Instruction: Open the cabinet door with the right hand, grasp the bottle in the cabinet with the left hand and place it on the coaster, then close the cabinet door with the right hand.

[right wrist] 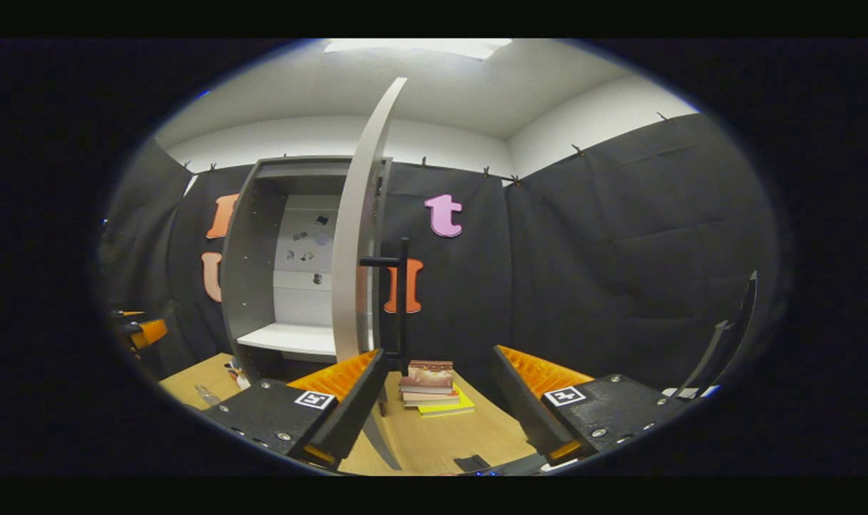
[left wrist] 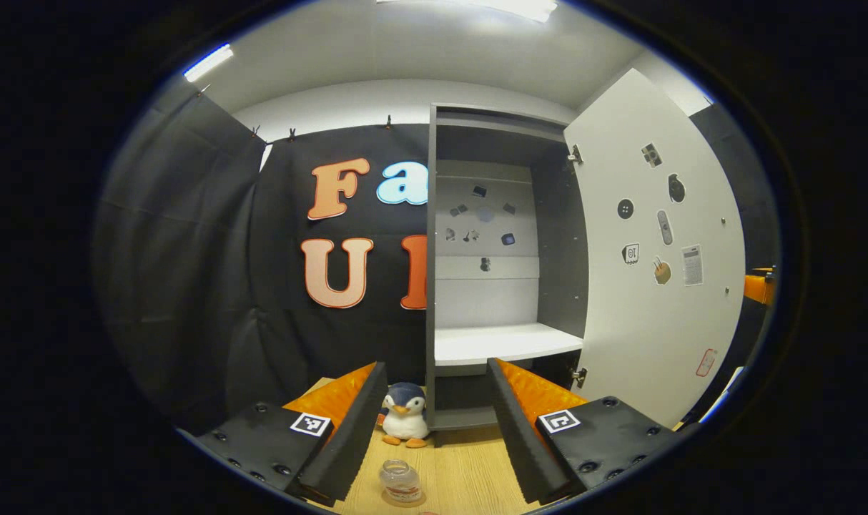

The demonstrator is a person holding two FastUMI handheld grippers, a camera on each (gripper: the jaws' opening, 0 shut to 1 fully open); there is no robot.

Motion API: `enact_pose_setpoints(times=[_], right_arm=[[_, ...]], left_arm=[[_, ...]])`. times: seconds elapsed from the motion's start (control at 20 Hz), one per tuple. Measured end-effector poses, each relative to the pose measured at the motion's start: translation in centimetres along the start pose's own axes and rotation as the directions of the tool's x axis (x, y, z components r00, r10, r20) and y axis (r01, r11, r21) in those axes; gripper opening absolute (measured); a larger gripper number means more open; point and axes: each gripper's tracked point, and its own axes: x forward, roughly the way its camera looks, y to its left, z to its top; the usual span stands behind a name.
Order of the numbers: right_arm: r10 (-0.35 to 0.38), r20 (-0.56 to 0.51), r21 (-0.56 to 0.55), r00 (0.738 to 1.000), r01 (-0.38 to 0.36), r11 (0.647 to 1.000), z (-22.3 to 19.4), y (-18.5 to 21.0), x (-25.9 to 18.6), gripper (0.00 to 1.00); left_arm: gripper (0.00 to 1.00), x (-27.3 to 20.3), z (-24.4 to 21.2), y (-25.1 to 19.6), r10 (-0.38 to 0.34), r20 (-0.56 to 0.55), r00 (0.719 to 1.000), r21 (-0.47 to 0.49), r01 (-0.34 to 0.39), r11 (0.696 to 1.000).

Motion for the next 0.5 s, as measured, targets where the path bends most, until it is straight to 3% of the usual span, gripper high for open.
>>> enact_pose_setpoints(times=[0.5], right_arm=[[0.179, -0.005, 0.035, 0.984, -0.179, 0.983, -0.2, 9.6, 0.2, 0.89]], left_arm=[[0.9, 2.3, -0.8, 2.2, -0.016, 0.002, 1.0, -0.038, 0.016, 0.999]])
